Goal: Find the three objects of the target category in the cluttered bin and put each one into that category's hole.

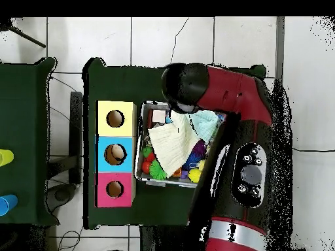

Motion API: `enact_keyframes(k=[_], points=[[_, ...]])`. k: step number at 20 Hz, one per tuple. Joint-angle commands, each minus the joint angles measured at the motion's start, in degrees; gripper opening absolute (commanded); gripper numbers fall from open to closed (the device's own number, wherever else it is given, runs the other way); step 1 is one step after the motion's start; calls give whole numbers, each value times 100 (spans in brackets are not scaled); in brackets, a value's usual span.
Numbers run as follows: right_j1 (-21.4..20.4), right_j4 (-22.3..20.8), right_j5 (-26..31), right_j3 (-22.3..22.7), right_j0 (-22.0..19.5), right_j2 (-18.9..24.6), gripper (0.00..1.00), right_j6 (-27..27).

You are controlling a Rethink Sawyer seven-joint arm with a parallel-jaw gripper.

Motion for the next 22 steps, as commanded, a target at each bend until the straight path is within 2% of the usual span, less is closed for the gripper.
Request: enact_keyframes(k=[1,5,11,14,22], points=[[-271,523,805,1718,132,438,0,910],[-421,669,693,2141,268,343,0,1127],[-474,837,-162,2900,402,229,0,1360],[-447,945,-368,3130,555,156,0,1598],[-431,1355,-34,3605,1140,-209,0,2295]])
